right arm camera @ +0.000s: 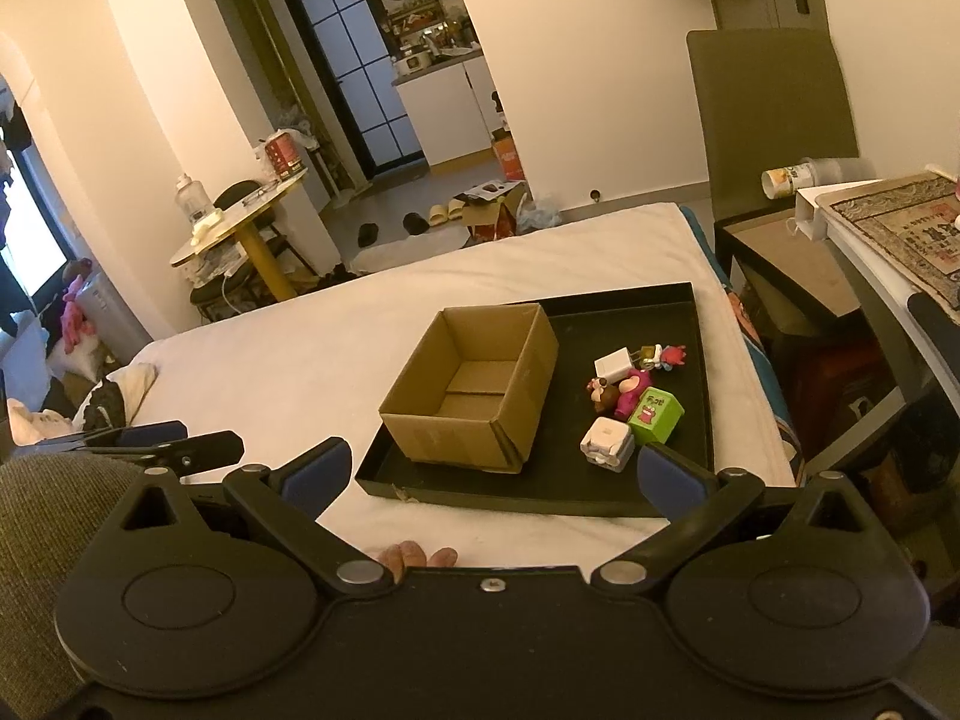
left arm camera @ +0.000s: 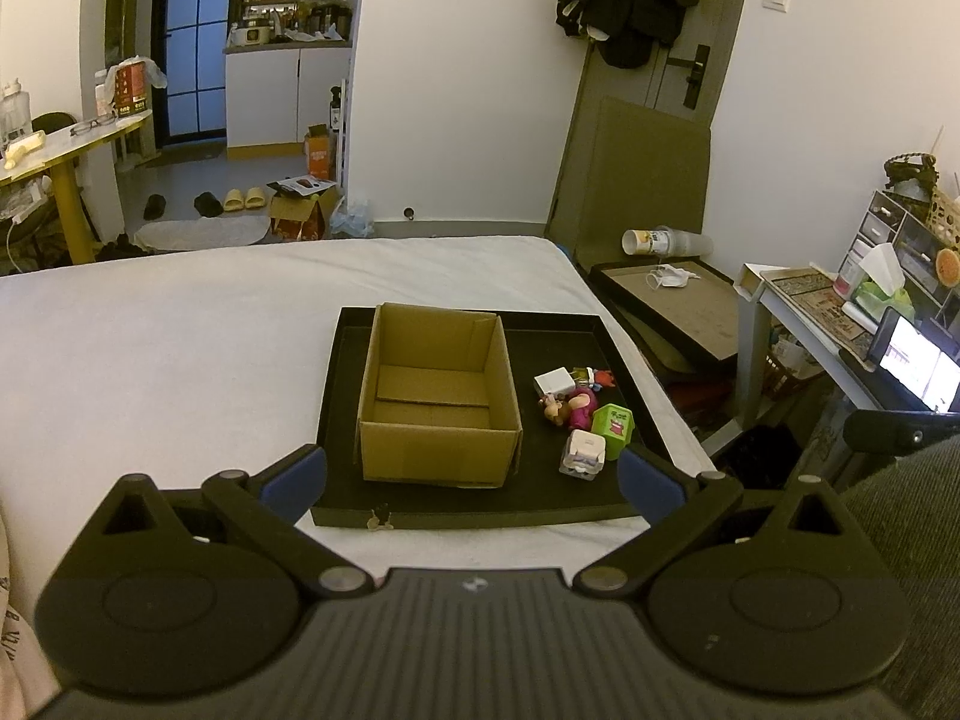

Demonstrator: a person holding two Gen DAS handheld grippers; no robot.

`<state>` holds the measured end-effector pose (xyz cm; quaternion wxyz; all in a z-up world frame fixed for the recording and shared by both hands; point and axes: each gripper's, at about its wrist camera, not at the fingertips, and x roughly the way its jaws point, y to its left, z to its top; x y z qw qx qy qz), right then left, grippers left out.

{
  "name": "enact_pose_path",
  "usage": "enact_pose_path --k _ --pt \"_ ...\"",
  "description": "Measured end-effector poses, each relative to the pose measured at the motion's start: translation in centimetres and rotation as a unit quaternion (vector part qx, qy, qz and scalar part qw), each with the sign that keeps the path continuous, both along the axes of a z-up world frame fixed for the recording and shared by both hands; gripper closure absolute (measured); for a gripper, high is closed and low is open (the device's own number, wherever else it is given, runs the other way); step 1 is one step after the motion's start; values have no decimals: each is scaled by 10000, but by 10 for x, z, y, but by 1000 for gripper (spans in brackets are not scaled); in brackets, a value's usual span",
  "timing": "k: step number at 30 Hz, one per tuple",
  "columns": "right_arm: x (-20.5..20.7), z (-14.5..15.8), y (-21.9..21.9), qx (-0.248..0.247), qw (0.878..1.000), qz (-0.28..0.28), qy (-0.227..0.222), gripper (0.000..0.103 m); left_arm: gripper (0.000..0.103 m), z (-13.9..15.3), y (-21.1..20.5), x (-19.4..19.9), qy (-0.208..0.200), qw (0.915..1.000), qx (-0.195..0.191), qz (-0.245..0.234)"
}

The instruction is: Organize rigid objects

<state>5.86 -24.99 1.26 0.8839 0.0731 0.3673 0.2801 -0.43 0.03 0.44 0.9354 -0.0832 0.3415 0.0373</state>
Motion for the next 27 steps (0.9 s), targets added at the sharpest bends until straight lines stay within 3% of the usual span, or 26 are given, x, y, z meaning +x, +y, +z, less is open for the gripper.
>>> enact_pose_path --k 27 --pt "-1 2 2 -53 10000 0 -12 0 0 -2 1 1 3 10000 13 12"
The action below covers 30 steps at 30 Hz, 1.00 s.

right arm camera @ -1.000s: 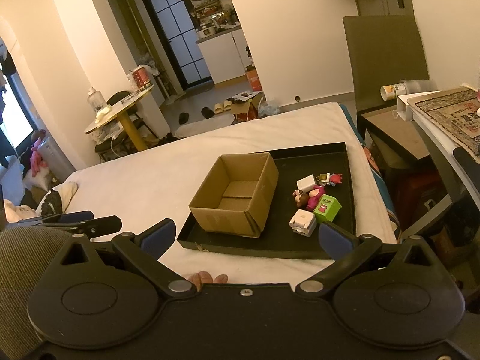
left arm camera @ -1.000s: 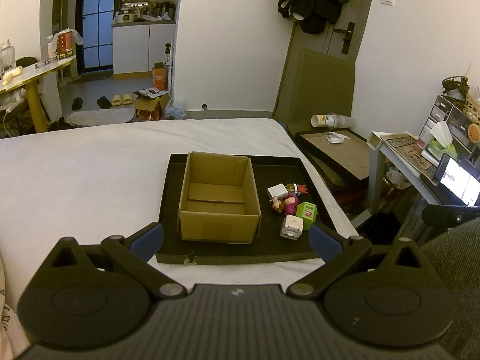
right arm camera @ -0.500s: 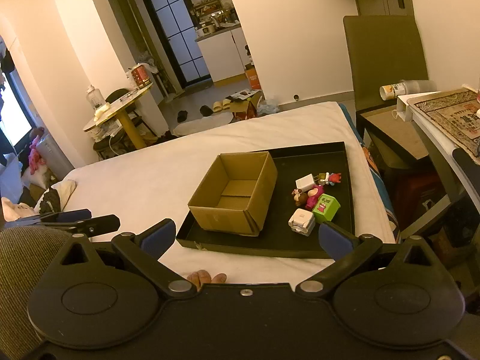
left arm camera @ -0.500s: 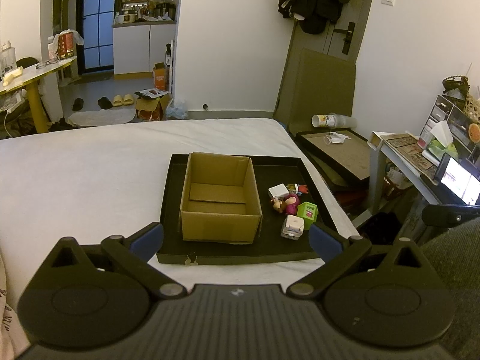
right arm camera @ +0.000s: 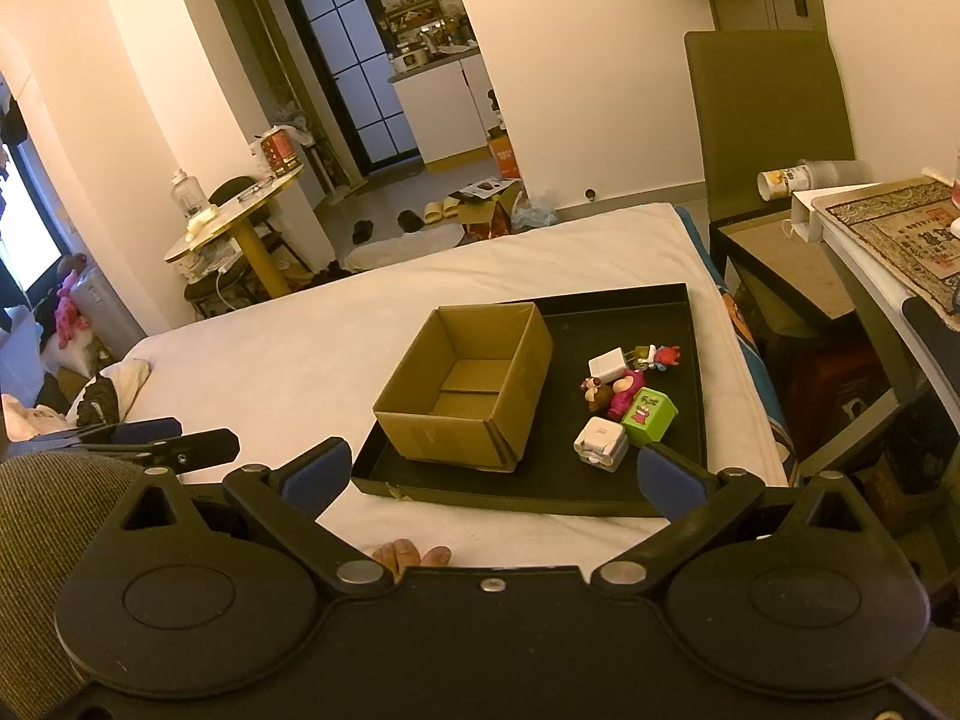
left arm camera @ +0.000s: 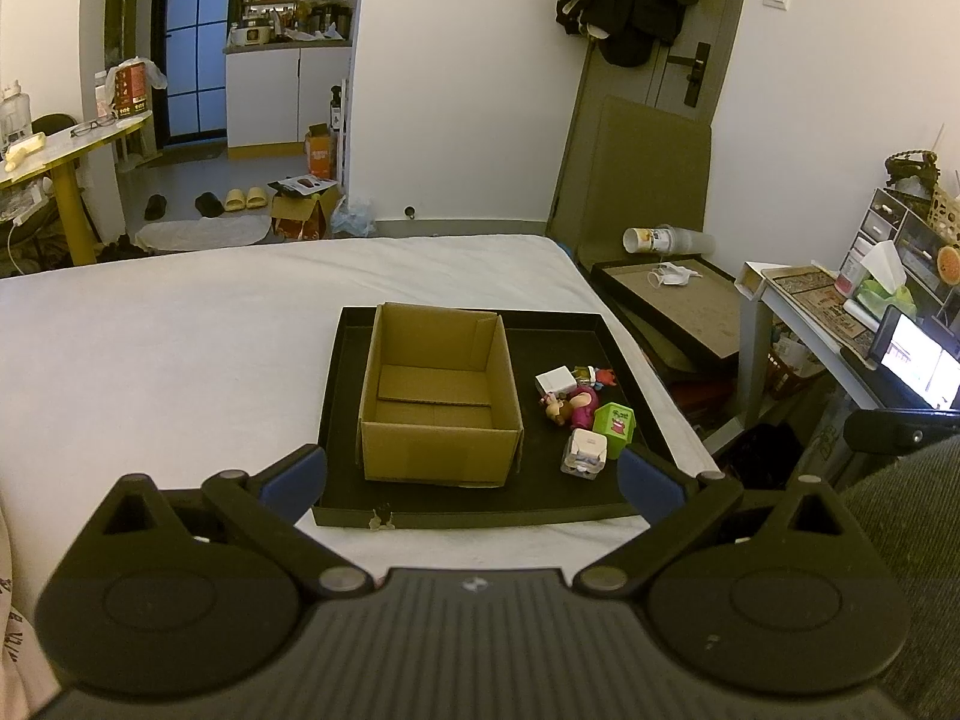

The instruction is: Organize rigid objects

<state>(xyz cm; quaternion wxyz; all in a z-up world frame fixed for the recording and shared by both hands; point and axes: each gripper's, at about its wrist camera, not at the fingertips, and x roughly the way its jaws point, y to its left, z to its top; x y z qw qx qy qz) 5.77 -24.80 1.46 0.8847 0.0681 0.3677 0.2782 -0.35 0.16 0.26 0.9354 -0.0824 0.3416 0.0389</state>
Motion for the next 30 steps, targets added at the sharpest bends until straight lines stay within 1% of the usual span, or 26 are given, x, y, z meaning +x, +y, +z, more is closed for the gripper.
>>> enact_pose_path --k 14,17,22,25,30 --pt "-1 0 0 4 10000 -4 6 0 0 0 -1 1 9 10000 -27 1" --pt "-2 1 0 4 10000 -10 -51 0 0 0 -1 2 3 10000 -44 -9" --pt "0 -1 0 -30 9998 -64 -165 0 0 4 -5 1 -78 9999 126 -23" --pt "3 -3 -1 0 9998 -130 -179 0 0 4 -1 3 -85 9999 49 -70" --pt "11 -8 -4 -6 9996 -236 -124 0 0 -1 5 9 -12 10000 46 -51"
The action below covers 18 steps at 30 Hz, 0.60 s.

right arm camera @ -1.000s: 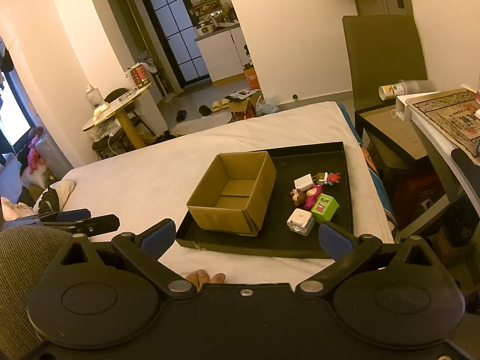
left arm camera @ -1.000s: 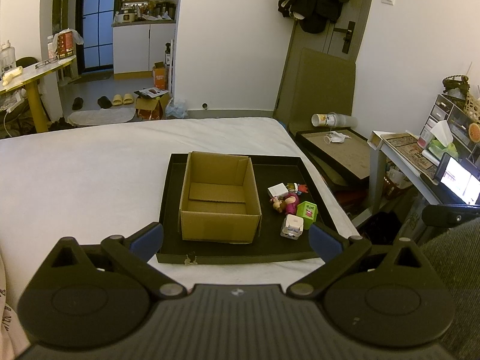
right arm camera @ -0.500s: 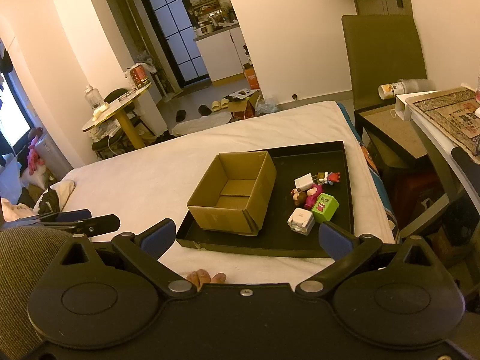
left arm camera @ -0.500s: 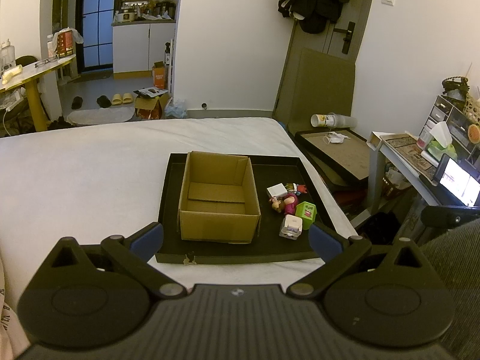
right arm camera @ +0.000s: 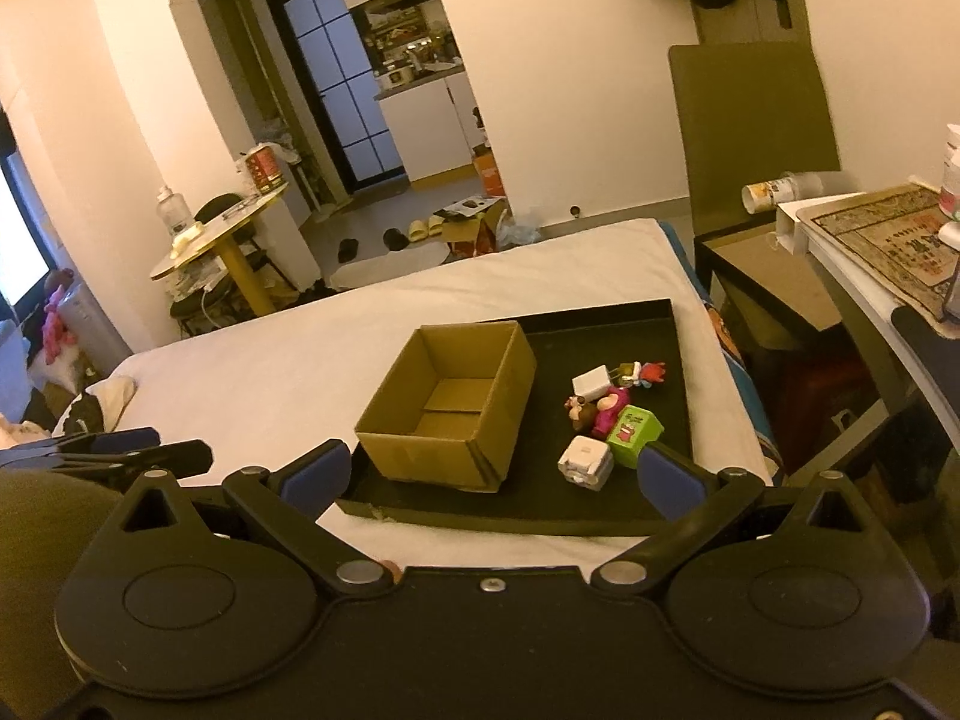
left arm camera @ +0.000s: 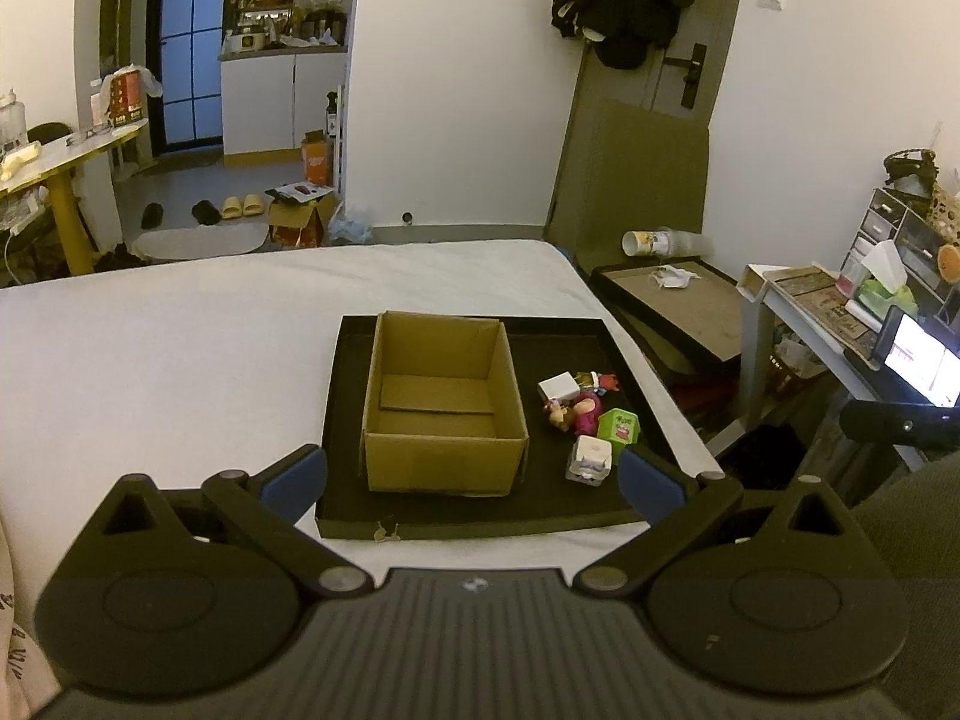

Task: Organize rigid objects
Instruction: 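Move the left tool to the box wall while the right tool approaches the toys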

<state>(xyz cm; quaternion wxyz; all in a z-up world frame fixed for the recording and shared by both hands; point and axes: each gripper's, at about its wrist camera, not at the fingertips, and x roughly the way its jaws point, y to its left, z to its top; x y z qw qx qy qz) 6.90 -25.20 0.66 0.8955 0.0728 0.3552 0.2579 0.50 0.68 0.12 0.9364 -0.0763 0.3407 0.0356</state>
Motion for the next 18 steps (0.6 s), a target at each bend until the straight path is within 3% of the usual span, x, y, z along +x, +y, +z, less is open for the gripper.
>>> enact_pose_path --k 18 --pt "23 -23 -2 -62 9996 -157 245 0 0 -15 26 21 209 9995 0 221"
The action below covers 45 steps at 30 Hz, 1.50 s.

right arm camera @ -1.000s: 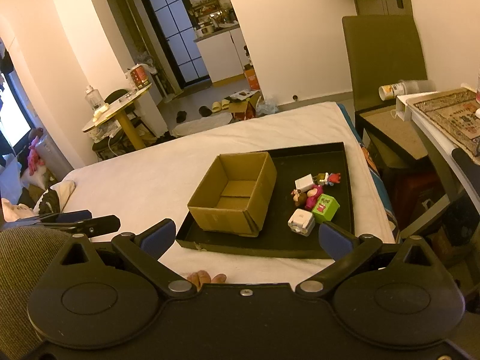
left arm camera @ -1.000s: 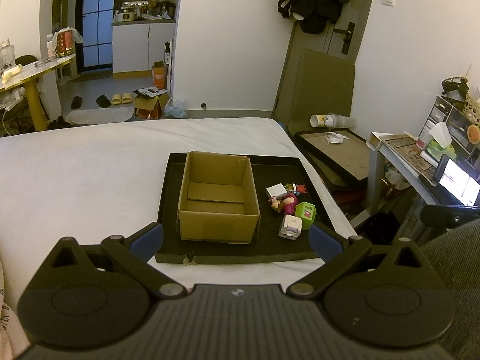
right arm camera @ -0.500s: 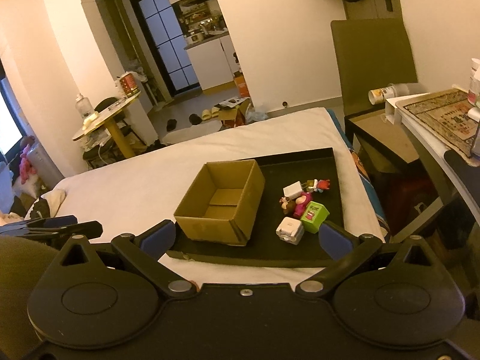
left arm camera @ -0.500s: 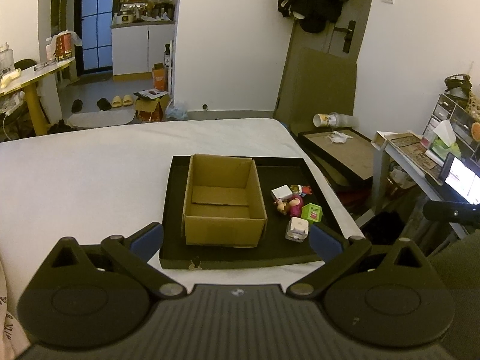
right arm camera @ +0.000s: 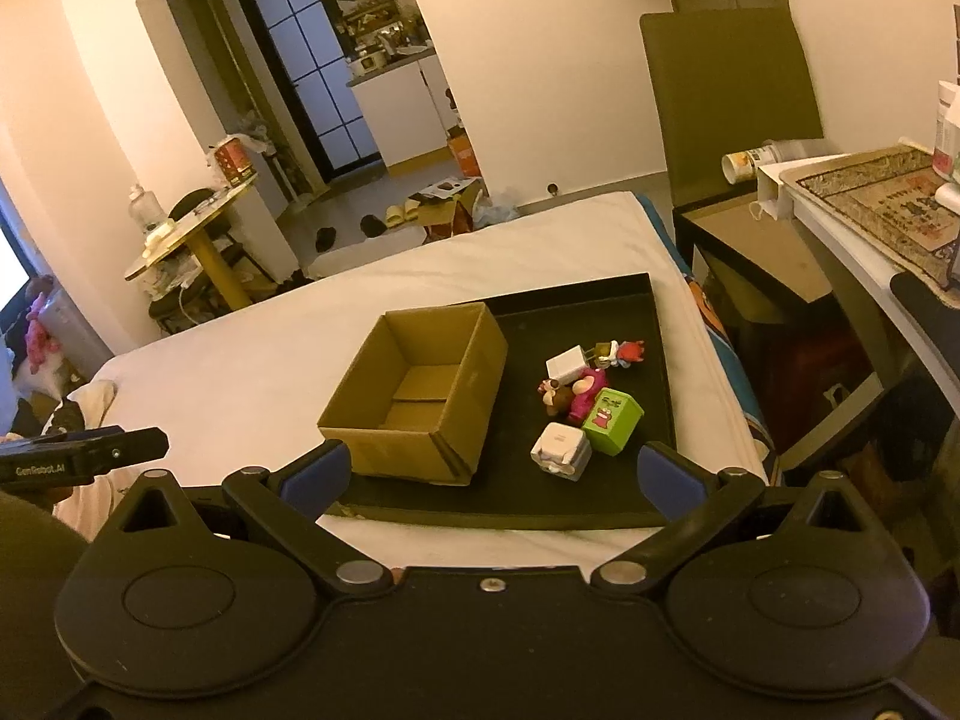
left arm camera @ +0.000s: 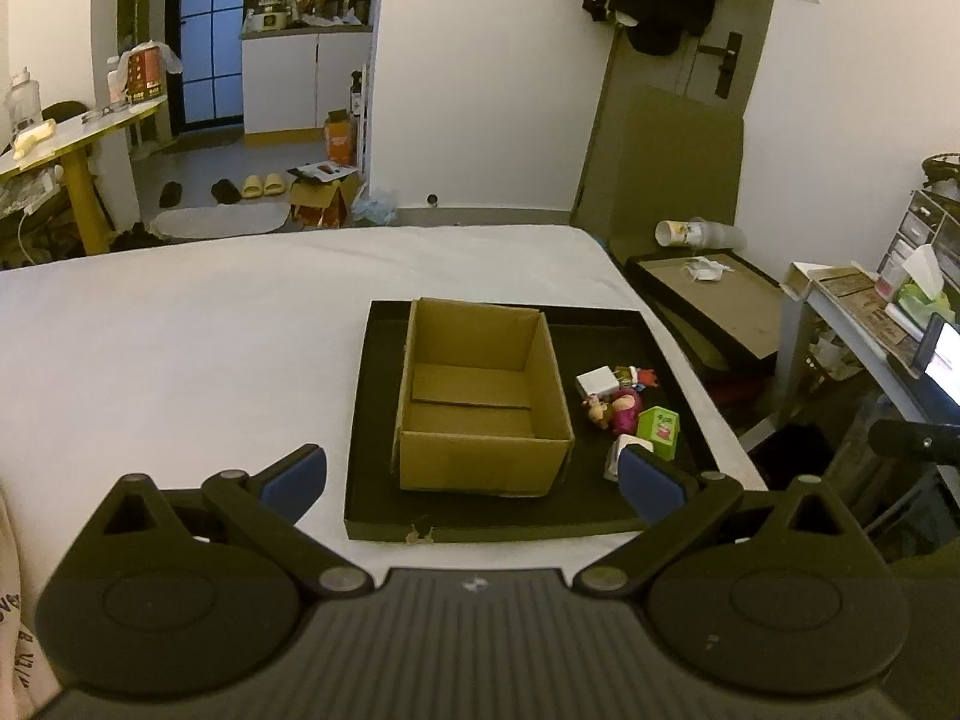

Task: Organize rigid objects
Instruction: 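Move the left tool to the box wall while the right tool approaches the toys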

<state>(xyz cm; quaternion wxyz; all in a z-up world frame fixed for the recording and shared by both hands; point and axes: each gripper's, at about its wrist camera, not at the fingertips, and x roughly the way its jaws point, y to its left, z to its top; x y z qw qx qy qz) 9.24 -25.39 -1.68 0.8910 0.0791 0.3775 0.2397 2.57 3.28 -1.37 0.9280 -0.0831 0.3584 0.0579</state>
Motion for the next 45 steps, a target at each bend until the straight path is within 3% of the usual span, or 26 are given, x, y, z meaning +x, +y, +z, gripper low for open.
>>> enact_pose_path --k 12,45 --pt "20 -20 4 -118 9997 -79 211 0 0 -18 21 21 211 9996 -19 206" --pt "81 -78 15 -417 9957 -434 701 5 3 -73 48 87 646 9977 -23 207"
